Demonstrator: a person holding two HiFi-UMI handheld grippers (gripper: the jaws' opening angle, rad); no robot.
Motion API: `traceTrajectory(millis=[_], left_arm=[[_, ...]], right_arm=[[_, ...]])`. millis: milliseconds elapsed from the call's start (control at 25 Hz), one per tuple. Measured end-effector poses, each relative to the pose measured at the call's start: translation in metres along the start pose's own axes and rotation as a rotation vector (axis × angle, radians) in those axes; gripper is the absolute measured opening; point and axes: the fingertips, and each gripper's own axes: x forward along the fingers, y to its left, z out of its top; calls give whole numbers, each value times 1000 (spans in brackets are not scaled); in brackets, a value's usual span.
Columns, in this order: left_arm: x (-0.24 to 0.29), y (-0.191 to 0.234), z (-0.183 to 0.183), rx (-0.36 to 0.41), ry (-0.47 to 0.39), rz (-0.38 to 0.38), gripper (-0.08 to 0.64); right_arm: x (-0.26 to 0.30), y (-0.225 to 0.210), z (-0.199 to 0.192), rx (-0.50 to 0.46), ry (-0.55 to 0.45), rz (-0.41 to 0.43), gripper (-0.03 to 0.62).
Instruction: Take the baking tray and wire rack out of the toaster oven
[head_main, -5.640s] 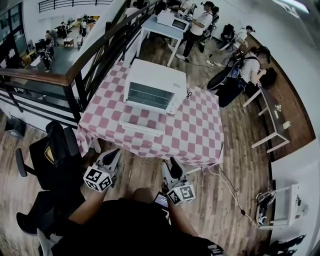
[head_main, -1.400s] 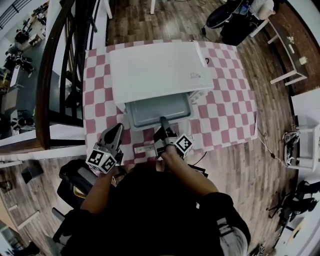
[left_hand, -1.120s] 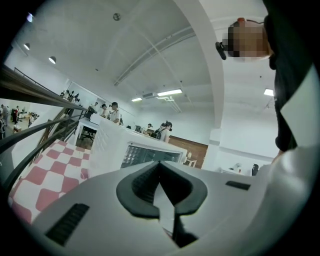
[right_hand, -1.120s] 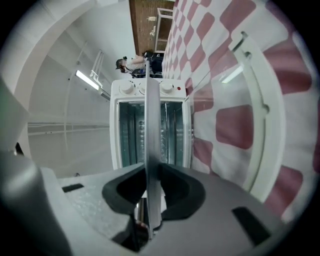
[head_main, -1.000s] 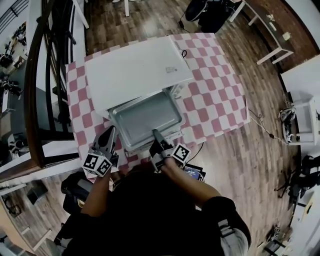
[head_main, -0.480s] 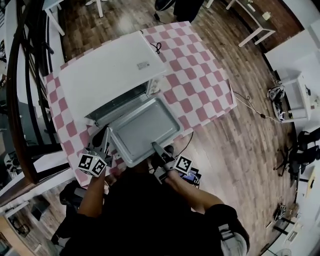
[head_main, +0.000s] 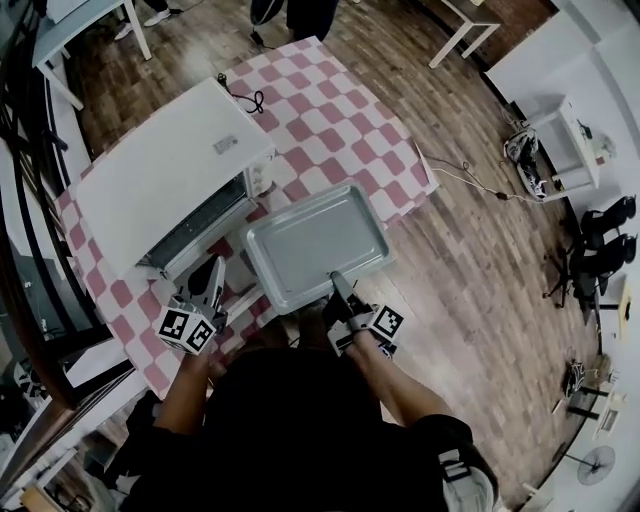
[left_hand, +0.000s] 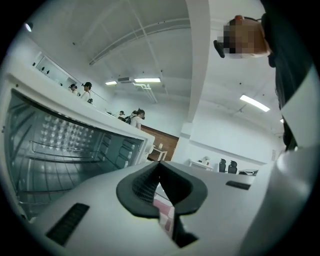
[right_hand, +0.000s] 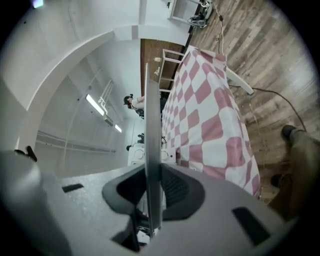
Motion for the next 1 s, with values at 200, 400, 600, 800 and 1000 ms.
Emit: traceTrajectory(millis=[200, 400, 600, 800, 1000], left_arm=[[39, -20, -7, -15, 6, -49, -6], [72, -42, 2, -6, -4, -65, -6], [93, -51, 12, 19, -3, -23, -6], [111, -47, 21, 24, -28, 79, -6], [127, -44, 24, 25, -33, 174, -6]], right_arm=[[-2, -3, 63, 15, -77, 46, 78], [11, -6, 116, -6, -96, 49, 78], [52, -3, 167, -1, -72, 61, 78], [112, -1, 209, 5, -13, 78, 78], [169, -7, 239, 8, 44, 70, 78]])
